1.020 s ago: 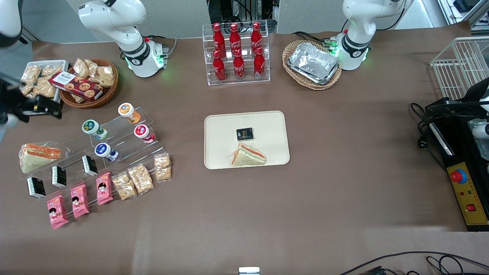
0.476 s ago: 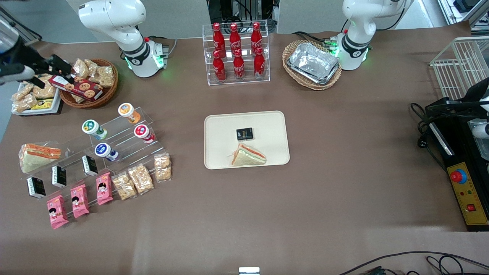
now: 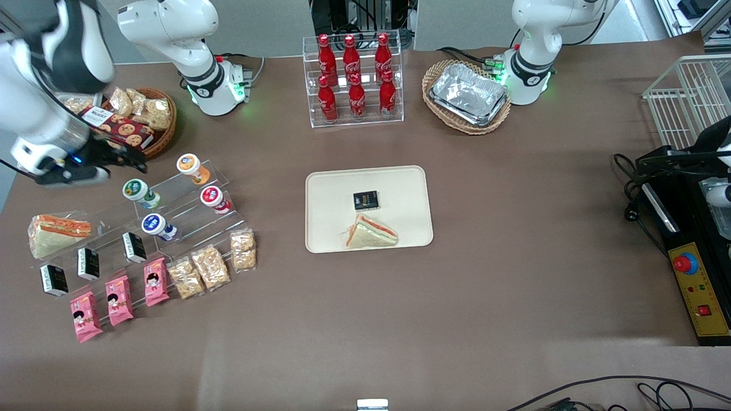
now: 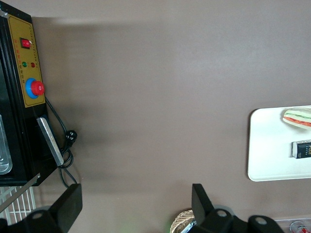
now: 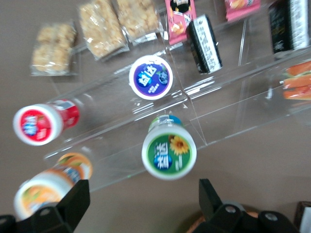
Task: Place green gum on tray
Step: 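Close the right gripper on the green sunflower-label bottle and lift it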
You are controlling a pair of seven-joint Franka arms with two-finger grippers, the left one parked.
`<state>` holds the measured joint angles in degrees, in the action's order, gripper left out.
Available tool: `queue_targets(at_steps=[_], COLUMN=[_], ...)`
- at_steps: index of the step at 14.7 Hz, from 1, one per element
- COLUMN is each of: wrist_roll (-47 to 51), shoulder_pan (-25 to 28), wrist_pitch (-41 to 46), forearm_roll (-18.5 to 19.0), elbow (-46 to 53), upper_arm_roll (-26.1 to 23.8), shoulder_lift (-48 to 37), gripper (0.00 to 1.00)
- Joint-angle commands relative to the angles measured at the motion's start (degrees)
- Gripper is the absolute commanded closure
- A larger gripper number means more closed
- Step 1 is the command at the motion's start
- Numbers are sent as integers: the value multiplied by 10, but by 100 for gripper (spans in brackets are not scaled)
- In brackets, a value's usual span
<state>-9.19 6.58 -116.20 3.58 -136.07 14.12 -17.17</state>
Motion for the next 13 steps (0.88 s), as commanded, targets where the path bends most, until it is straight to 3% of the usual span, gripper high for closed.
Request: queue_targets(at_steps=[1,6,7,8,10,11,13], wrist_roll=[-6,-9,-10,-10,-21,-21,-20], shoulder_pan=[-14,-25,-25,-26,-28,-27,-26], wrist_pitch=[-69,-96,-99,-100,-100,-99,-96], forearm_roll=[8,8,9,8,8,8,6], elbow=[-31,-39,-39,-39,-37,-36,-35], upper_arm_roll=[-1,-1,-1,-1,5,9,9], shoulder_lift=[51,71,72,74,73,72,70], gripper=[0,0,4,18,56,70,82])
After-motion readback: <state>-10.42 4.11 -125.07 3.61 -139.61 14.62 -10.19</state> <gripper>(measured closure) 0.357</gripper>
